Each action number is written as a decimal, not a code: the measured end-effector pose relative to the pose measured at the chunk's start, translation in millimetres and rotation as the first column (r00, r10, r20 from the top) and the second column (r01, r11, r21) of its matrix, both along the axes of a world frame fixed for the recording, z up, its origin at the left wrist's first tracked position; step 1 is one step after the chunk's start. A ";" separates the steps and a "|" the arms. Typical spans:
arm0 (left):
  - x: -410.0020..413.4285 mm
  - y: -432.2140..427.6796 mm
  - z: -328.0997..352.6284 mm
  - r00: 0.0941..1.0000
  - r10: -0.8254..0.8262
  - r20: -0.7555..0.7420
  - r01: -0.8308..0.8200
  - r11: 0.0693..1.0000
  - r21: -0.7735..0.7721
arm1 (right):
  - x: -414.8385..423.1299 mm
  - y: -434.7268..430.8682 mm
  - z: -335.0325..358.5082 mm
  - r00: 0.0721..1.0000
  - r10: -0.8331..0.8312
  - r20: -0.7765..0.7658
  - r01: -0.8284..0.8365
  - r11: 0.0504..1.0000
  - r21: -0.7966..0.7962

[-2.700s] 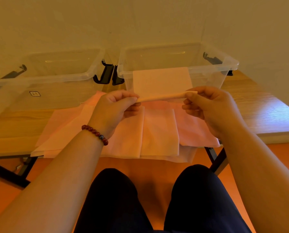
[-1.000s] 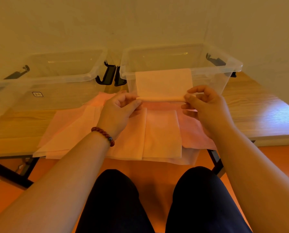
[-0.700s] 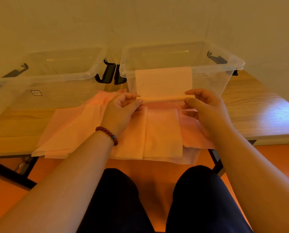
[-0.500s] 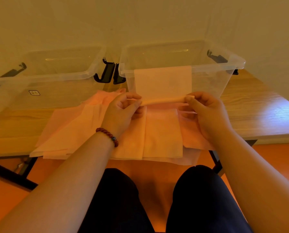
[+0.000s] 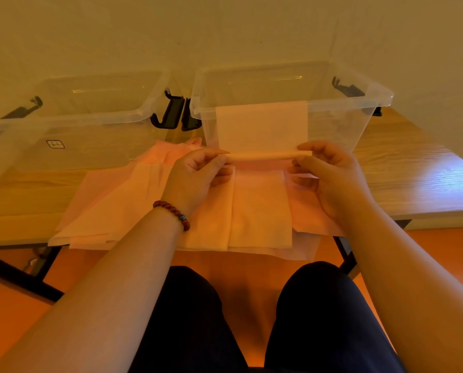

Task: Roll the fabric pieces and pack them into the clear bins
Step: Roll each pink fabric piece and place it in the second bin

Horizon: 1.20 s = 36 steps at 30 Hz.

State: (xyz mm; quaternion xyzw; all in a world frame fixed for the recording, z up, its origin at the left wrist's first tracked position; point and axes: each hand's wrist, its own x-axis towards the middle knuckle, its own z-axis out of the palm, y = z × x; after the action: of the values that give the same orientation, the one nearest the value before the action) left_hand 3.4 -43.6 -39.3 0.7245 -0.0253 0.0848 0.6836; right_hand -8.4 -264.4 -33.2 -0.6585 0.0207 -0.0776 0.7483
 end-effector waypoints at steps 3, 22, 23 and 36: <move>-0.4 -0.5 -0.9 1.000 0.011 0.007 -0.012 1.000 0.024 | 1.3 -0.8 -1.6 1.000 -0.004 -0.008 0.004 1.000 -0.006; -1.9 0.8 0.2 1.000 -0.013 0.018 0.013 1.000 -0.014 | -0.9 -2.8 -1.5 0.997 0.074 0.027 -0.075 0.997 0.024; -1.5 0.6 -0.3 1.000 -0.010 0.019 0.010 1.000 -0.014 | -1.1 -2.9 -1.9 0.997 0.073 0.027 -0.073 0.997 0.021; -3.1 -1.4 1.1 0.999 -0.022 0.024 0.022 1.000 0.005 | 1.3 -2.1 -3.2 0.998 0.054 0.035 -0.055 0.998 0.030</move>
State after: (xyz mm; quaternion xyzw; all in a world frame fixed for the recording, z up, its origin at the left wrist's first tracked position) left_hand 0.4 -45.0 -38.2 0.7247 -0.0417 0.0860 0.6824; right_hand -7.0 -266.5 -36.4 -0.6456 -0.0086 -0.0682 0.7606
